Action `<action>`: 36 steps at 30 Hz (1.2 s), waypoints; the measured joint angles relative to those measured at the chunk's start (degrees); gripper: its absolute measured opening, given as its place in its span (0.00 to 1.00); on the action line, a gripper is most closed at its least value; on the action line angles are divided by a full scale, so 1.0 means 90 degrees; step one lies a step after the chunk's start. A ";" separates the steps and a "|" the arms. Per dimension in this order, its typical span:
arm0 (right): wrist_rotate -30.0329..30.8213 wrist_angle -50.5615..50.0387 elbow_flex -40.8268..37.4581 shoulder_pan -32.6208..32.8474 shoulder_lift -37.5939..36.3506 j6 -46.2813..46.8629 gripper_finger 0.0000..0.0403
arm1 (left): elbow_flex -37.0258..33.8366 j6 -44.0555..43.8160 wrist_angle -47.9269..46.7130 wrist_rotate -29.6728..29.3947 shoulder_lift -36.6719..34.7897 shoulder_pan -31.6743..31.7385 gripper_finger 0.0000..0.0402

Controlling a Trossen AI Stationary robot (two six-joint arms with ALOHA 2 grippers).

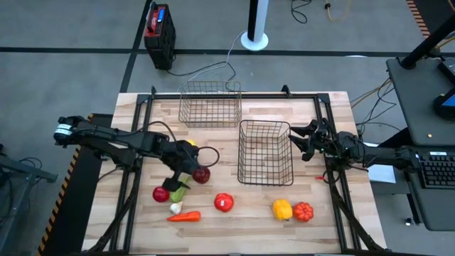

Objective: Sort produce into baskets
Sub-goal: Put the red apple into the silver wire basket

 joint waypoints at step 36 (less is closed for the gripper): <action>-0.0508 -0.0145 0.0000 0.0001 0.0000 0.0000 0.53 | -0.0036 0.1219 -0.0228 -0.2121 0.1139 -0.0296 0.95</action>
